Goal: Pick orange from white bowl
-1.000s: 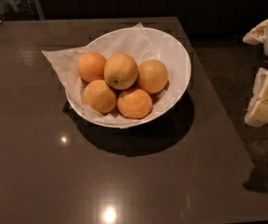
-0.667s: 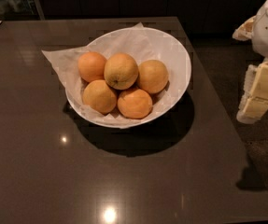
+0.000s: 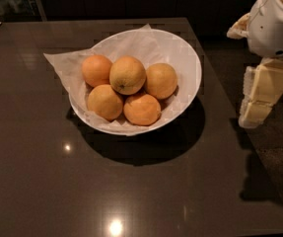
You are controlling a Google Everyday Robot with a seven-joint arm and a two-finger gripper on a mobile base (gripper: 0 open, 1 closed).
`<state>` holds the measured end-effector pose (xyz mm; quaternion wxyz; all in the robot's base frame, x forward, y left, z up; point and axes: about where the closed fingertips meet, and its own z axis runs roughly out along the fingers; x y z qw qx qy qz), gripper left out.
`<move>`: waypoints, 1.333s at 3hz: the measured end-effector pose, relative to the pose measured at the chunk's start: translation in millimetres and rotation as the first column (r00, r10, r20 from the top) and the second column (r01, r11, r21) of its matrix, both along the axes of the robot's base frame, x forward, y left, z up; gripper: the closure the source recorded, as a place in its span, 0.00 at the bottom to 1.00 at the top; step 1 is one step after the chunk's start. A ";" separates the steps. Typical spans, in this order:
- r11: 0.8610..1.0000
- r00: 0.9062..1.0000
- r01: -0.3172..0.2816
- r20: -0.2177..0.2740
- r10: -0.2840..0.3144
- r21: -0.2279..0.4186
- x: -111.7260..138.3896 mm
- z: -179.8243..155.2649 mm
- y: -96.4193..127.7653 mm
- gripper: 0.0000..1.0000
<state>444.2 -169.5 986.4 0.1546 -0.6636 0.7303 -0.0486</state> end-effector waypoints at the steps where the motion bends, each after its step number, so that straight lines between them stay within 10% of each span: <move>1: 0.998 0.999 -0.040 0.027 0.039 0.038 12.8 8.0 24.8 0.00; 3: 0.977 0.979 -0.204 0.024 0.203 0.057 52.2 21.2 101.9 0.00; 4: 0.981 0.983 -0.185 0.032 0.183 0.060 51.7 22.3 97.8 0.00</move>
Offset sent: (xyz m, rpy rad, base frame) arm 0.0594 0.1138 0.0294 0.0072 -0.0219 0.2117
